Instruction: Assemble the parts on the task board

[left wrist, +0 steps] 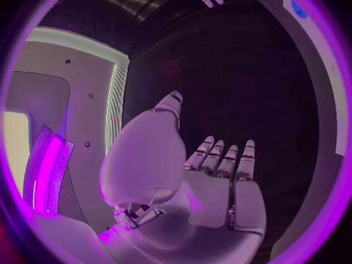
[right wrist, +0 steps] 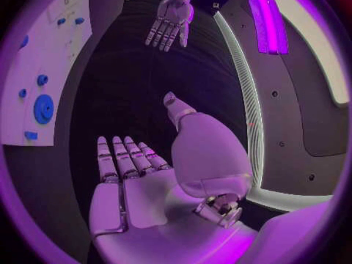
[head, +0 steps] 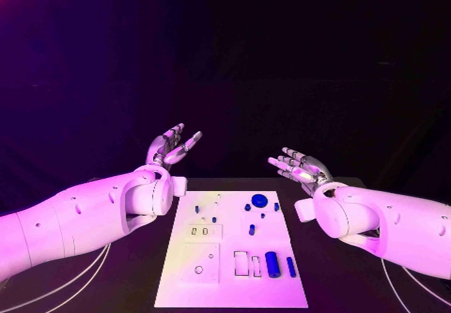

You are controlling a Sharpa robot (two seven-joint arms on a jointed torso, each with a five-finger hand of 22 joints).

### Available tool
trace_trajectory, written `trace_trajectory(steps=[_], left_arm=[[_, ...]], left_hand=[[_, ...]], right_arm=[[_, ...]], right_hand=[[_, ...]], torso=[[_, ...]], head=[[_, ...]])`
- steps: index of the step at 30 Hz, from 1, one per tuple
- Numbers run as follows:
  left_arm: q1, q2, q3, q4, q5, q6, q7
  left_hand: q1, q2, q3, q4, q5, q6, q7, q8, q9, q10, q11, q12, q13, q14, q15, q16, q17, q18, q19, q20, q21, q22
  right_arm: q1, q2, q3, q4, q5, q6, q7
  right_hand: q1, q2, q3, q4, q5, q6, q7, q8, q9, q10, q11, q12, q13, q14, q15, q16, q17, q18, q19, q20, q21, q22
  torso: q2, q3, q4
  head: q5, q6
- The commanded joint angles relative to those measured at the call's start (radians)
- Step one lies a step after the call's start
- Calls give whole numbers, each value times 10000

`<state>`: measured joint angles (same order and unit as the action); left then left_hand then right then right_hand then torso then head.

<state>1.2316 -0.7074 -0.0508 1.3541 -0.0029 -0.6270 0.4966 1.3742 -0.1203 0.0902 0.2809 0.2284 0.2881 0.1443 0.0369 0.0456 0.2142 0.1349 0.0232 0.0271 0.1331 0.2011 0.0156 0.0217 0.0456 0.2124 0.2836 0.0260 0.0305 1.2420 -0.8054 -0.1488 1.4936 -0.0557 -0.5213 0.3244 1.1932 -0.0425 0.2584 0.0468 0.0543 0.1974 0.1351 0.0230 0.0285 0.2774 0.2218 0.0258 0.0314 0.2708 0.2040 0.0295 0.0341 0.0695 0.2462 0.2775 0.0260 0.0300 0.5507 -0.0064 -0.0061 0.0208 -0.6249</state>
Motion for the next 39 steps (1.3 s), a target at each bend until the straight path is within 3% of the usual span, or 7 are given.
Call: trace_trajectory(steps=[1, 10, 14, 18, 26, 30, 39], left_arm=[[17, 23, 4, 0, -151, 553, 44], [24, -414, 3, 306, -76, 749, 102], [31, -674, 6, 617, -56, 940, 157], [47, -1020, 21, 1050, -105, 1101, 182], [69, -1846, 61, 2209, -360, 1633, -66], [67, -2156, 65, 2752, -520, 2035, -193], [61, -2590, 66, 3470, -985, 2729, -389]], left_hand=[[383, -35, 9, 137, 91, 125, 287, 44, 18, 114, 17, 52, 20, 23, 115, 60, 19, 158, 41, 113, 65, 22], [431, 153, 37, 130, 73, 618, 558, 148, 88, 651, 287, 115, 70, 583, 194, 180, 123, 177, 204, 111, 134, 56], [461, 394, 194, 95, 41, 1909, 939, 460, 290, 2442, 742, 281, 190, 3052, 541, 817, 531, 470, 2575, 78, 838, 396], [546, 484, 328, 68, 25, 4048, 1130, 1071, 662, 5972, 982, 835, 414, 6530, -17, 1920, 1234, 1193, 5124, 59, 1861, 758], [704, 369, 555, 56, 13, 5433, 969, 1657, 941, 7494, 555, 922, 435, 8250, -566, 2818, 2182, 1395, 6787, -302, 2754, 970], [717, 350, 598, 53, 16, 5456, 948, 1675, 948, 7580, 528, 871, 426, 8397, -617, 2933, 2328, 1395, 6936, -364, 2843, 989], [785, 304, 635, 28, 16, 5395, 962, 1646, 936, 7539, 539, 785, 407, 8414, -623, 2966, 2415, 1385, 6980, -386, 2875, 990]], right_arm=[[136, -19, -83, -65, -637, 1590, -884], [382, -56, -134, -515, -5009, 760, -517], [499, -10, -114, -715, -6782, 829, -647], [638, 44, -97, -825, -8504, 1161, -1069], [947, 286, -73, -1029, -12003, 1965, -2395], [1020, 428, -68, -1087, -13342, 2269, -2884], [1027, 719, -69, -1166, -14872, 2495, -3548]], right_hand=[[531, 15, 161, -55, 46, 454, 1315, 138, 71, 503, 84, 114, 53, 446, 62, 94, 61, 68, 87, 166, 73, 30], [1780, -23, 498, -769, 47, 4315, 1047, 1028, 627, 4858, 112, 439, 297, 4929, -54, 783, 528, 1032, 5368, 106, 1057, 484], [2166, -192, 753, -1103, 45, 6083, 926, 1368, 829, 6463, -229, 464, 326, 6734, -486, 1215, 704, 1154, 7437, -258, 1617, 570], [2391, -380, 861, -1347, 45, 6926, 757, 1577, 916, 7384, -570, 576, 336, 7987, -969, 1641, 914, 1139, 8836, -845, 2177, 769], [2239, -850, 1112, -1425, 59, 7898, 335, 1580, 920, 8808, -1095, 376, 325, 10226, -1706, 2268, 1802, 1007, 10089, -1640, 4114, 1989], [1850, -1406, 2342, -1142, 55, 8282, 144, 1488, 1014, 9508, -1360, 375, 344, 11280, -2051, 3344, 3340, 1043, 10186, -1878, 5911, 3361], [1647, -1875, 3440, -646, 37, 8535, -17, 1554, 1602, 10326, -1604, 370, 444, 12085, -2222, 7959, 7420, -15, 11897, -2063, 13043, 11931]], torso=[[2, 0, 0], [163, 21, 9], [328, 29, 41], [501, 41, 53], [937, 92, 200], [1106, 92, 290], [1468, 109, 485]], head=[[1, 1], [26, -169], [-29, -192], [-69, -149], [-177, -60], [-269, -50], [-415, 10]])
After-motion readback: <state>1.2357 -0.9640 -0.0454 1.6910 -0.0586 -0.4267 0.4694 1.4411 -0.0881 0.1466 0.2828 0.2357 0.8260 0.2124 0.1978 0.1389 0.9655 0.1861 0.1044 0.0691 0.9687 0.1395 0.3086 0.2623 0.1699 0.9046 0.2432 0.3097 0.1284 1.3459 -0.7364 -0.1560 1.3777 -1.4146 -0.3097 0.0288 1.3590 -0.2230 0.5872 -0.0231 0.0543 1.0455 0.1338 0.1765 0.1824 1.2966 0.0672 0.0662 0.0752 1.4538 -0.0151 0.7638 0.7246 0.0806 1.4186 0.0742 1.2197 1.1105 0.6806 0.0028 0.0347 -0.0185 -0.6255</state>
